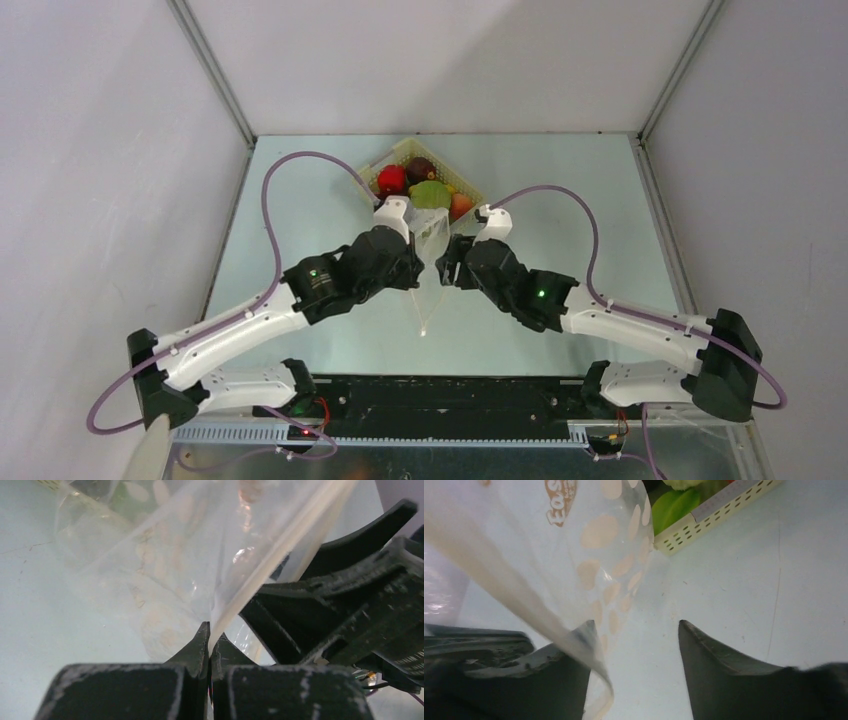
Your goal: Place the food in the zip-top bag and seal the zipper
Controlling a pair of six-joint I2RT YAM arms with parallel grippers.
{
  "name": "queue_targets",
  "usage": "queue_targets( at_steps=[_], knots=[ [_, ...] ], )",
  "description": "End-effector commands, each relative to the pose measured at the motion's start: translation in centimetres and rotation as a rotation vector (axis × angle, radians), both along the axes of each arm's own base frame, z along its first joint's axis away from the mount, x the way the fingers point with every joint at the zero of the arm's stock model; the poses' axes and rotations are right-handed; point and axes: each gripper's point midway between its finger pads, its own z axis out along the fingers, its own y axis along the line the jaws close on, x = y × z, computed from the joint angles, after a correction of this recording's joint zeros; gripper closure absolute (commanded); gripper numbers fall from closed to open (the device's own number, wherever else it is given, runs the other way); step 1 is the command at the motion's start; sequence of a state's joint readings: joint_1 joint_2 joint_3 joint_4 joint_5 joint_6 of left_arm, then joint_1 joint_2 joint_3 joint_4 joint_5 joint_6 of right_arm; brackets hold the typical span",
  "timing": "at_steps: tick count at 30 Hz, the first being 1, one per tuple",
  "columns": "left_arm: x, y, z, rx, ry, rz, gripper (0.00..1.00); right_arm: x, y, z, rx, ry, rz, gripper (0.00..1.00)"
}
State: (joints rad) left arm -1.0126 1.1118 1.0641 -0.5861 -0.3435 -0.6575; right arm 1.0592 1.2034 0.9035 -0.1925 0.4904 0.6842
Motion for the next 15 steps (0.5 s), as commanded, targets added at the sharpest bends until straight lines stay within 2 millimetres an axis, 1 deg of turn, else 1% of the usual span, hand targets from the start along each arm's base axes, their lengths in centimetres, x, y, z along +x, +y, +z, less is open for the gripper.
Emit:
queue_targets(
  at_steps=[1,2,3,4,5,6,7,8,9,10,11,12,13,14,15],
  knots=[
    [0.4,2.3,1.9,-0.024,-0.051,0.101,1.00,0.3,0.6,0.6,-0.004,-0.009,0.001,0.54],
    [0.2,3.3,1.6,0.000,-0.044,0.127,1.00,0.2,0.7,0.5,-0.009,-0.008,0.009,0.62],
    [0.6,4.4,1.9,0.024,-0.065,0.175,1.00,0.1,0.8,0.3,-0.015,-0.006,0.024,0.76],
    [0.3,5.6,1.6,0.059,-0.057,0.202,1.00,0.0,0.8,0.2,-0.020,-0.004,0.030,0.80],
    [0.7,6.8,2.1,0.081,-0.082,0.249,1.00,-0.1,0.9,0.1,-0.024,-0.002,0.038,0.87],
    [0.4,8.0,1.9,0.116,-0.076,0.275,1.00,-0.2,0.8,0.0,-0.031,0.002,0.042,0.89],
    [0.6,9.1,2.6,0.130,-0.101,0.316,1.00,-0.2,0.9,-0.3,-0.038,0.006,0.048,0.92],
    [0.3,10.3,2.9,0.147,-0.102,0.344,1.00,-0.3,0.9,-0.4,-0.044,0.009,0.049,0.93],
    [0.4,11.5,3.5,0.161,-0.128,0.389,1.00,-0.3,0.9,-0.6,-0.051,0.013,0.051,0.95],
    [0.1,12.7,3.6,0.182,-0.125,0.418,1.00,-0.3,0.8,-0.8,-0.059,0.017,0.052,0.96],
    [-0.2,14.4,3.9,0.217,-0.140,0.454,1.00,-0.3,0.8,-1.1,-0.068,0.018,0.056,0.98],
    [-0.3,15.1,4.4,0.207,-0.146,0.484,1.00,-0.3,0.8,-1.3,-0.077,0.020,0.060,0.98],
    [-0.6,16.5,4.6,0.234,-0.159,0.515,1.00,-0.3,0.8,-1.6,-0.086,0.025,0.061,0.98],
    [-0.7,17.1,4.9,0.227,-0.163,0.539,1.00,-0.4,0.9,-1.8,-0.092,0.031,0.069,0.98],
    [-1.0,18.3,5.1,0.238,-0.173,0.563,1.00,-0.4,0.9,-2.2,-0.100,0.039,0.072,0.98]
  ],
)
